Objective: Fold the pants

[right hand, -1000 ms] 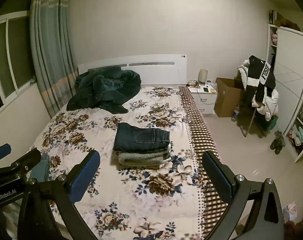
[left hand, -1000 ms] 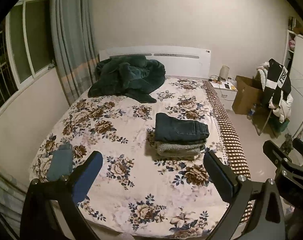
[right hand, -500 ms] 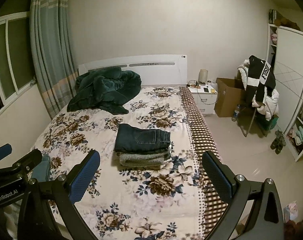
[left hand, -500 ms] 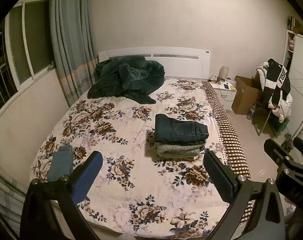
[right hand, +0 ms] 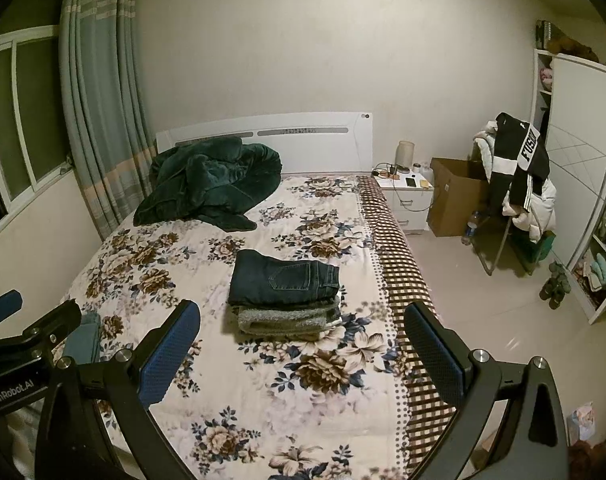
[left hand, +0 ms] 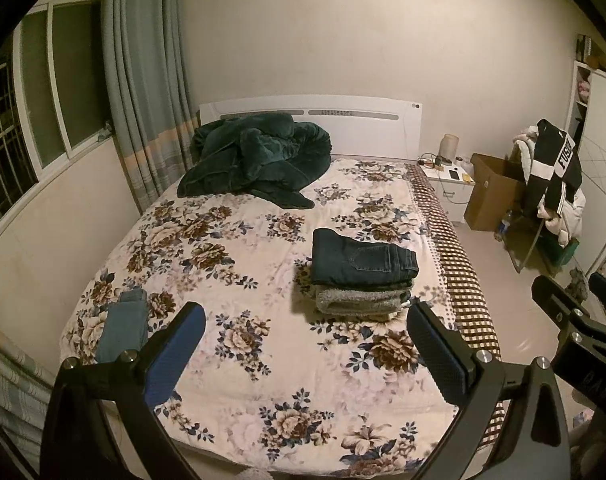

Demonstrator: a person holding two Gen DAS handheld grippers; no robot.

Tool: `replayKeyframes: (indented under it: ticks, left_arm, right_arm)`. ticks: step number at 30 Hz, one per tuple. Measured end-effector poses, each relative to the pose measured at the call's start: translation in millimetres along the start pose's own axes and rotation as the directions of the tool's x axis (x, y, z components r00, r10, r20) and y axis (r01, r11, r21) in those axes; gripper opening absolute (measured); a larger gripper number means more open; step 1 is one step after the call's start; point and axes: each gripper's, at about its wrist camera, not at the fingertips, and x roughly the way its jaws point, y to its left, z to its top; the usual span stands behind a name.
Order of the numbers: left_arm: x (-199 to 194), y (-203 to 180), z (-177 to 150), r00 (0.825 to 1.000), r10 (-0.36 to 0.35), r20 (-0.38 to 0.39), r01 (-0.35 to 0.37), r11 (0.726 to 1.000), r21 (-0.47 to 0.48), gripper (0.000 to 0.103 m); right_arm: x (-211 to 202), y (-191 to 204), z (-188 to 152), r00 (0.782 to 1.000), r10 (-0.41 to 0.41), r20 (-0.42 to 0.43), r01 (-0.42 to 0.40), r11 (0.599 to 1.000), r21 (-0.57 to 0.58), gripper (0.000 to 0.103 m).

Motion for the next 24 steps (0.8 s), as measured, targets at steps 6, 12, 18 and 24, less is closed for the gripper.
replayKeyframes:
  ticks: [6, 12, 18, 24]
  left_arm:
    - [-4.1, 2.3, 0.3, 1.0, 0.002, -0.007, -0.002, 1.0, -0.006, 0.103]
    - [-7.4, 3.1, -1.5, 1.0, 0.006, -0.005, -0.007, 1.0, -0.009, 0.103]
    - [-7.6, 3.3, -2.1, 1.0, 0.007, -0.004, -0.007, 1.0, -0.008, 0.103]
    - [-8.1, 2.9, -2.2, 1.0, 0.008, -0.004, -0.008, 1.0, -0.009, 0.103]
  right_arm:
    - [1.3, 0.8, -0.5, 1.0, -0.001, -0.001, 0.001, 1.0, 0.001, 0.103]
    - [-1.6, 0.8, -4.9, 1.0, -0.005, -0.01, 0.005, 1.0, 0.003, 0.103]
    - [-1.9, 1.3, -6.0, 1.0, -0.005, -0.01, 0.005, 1.0, 0.001, 0.103]
    - [-1.9, 1.8, -6.0, 1.0, -0.006, -0.009, 0.006, 1.0, 0.003, 0.103]
